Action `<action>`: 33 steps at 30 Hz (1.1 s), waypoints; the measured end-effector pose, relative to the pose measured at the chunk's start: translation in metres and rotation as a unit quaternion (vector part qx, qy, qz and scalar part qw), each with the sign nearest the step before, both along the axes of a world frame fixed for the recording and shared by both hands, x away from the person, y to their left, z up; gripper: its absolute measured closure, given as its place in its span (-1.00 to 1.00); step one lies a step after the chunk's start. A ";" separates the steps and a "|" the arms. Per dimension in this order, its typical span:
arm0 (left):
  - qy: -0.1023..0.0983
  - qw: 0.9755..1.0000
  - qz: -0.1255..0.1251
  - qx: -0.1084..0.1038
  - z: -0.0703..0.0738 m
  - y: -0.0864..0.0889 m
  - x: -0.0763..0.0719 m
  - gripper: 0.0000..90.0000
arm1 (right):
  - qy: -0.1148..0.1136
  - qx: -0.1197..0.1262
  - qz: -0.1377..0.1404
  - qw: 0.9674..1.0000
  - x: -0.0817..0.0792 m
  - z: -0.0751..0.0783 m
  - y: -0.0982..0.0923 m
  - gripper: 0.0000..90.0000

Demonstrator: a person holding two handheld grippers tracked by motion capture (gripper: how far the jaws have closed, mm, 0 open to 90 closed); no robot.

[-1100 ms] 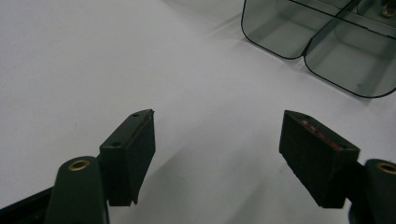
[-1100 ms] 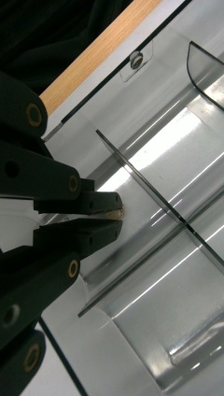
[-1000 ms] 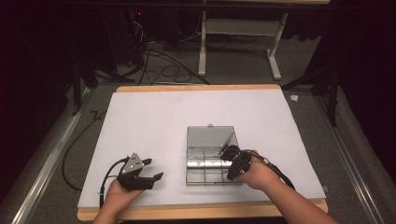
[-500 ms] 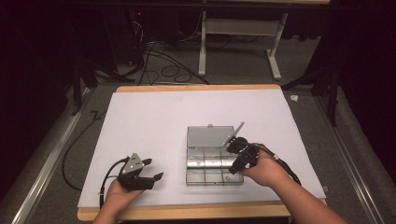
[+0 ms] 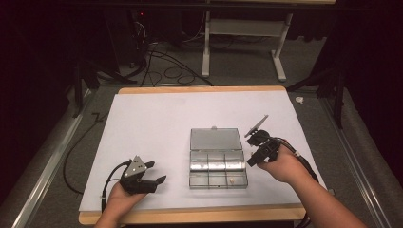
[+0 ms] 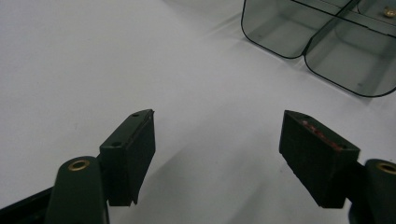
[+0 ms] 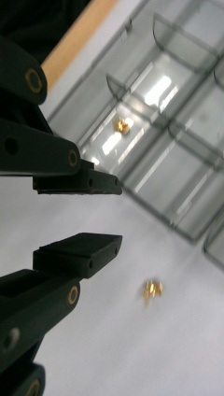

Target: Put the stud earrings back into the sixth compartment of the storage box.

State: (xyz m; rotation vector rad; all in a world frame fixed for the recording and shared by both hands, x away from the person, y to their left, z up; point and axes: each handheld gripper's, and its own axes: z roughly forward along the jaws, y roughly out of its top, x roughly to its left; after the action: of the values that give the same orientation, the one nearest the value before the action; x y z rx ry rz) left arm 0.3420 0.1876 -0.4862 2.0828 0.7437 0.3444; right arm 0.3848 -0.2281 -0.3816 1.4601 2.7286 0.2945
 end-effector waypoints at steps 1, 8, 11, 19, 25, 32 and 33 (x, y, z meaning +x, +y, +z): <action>0.000 1.000 0.000 0.000 0.000 0.000 0.000 -0.39 | 0.000 0.000 0.000 1.000 0.000 0.000 0.000 0.59; -0.001 1.000 0.000 -0.001 0.000 0.000 0.000 -0.39 | 0.005 -0.007 -0.030 1.000 0.016 -0.009 -0.017 0.71; 0.001 1.000 -0.001 -0.002 0.000 0.001 0.000 -0.39 | 0.005 -0.006 -0.036 0.999 0.021 -0.013 -0.021 0.72; 0.005 1.000 -0.005 0.006 0.000 -0.001 0.001 -0.39 | 0.014 -0.002 -0.052 0.999 0.029 -0.024 -0.026 0.73; 0.003 1.000 -0.005 0.007 0.000 -0.001 0.000 -0.39 | 0.015 0.006 -0.066 0.998 0.039 -0.034 -0.033 0.69; -0.001 1.000 -0.007 0.004 0.000 0.000 -0.001 -0.39 | 0.025 0.004 -0.068 0.997 0.048 -0.039 -0.033 0.65; -0.001 1.000 -0.007 0.004 0.000 0.000 -0.001 -0.39 | 0.025 0.004 -0.068 0.997 0.048 -0.039 -0.033 0.65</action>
State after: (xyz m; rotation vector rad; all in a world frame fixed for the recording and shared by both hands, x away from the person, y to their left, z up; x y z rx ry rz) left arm 0.3413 0.1875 -0.4857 2.0934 0.7261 0.3425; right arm 0.4326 -0.2615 -0.4209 1.6669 2.6505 0.2670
